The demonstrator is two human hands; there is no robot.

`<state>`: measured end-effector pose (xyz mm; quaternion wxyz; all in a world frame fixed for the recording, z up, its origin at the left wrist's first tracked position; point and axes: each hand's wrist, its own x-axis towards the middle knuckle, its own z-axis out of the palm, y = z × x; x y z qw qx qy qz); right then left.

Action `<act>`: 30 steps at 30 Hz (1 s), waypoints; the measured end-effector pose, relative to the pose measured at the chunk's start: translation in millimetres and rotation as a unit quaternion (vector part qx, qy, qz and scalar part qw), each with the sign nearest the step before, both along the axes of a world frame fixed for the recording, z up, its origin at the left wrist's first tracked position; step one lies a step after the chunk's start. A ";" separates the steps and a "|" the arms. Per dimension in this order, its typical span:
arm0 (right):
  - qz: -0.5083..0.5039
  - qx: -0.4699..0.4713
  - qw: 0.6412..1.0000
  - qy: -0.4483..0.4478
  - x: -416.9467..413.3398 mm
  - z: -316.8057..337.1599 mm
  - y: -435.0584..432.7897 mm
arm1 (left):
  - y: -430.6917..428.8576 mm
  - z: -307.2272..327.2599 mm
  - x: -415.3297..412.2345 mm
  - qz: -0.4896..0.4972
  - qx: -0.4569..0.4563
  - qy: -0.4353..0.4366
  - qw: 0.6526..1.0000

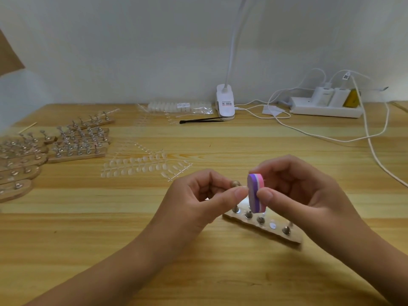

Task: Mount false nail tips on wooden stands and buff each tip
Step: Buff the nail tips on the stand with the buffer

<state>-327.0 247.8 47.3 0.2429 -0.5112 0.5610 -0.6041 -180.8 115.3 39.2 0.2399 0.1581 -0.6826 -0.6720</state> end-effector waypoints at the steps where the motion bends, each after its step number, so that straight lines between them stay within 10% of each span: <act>1: 0.007 0.010 1.000 -0.010 0.8 0.5 0.6 | -0.1 -0.5 0.7 0.000 -0.015 0.004 1.000; 8: -0.048 -0.033 0.996 -0.062 -4.4 7.5 -5.3 | 14.6 -11.7 3.7 -0.044 -0.136 -0.020 0.990; 15: 0.077 0.031 0.996 -0.032 -7.8 5.8 4.7 | 2.6 -6.0 1.7 0.008 -0.072 -0.016 0.997; 30: 0.027 0.031 0.998 -0.038 1.7 3.4 -0.7 | 3.1 -10.7 0.2 0.010 -0.088 -0.024 0.996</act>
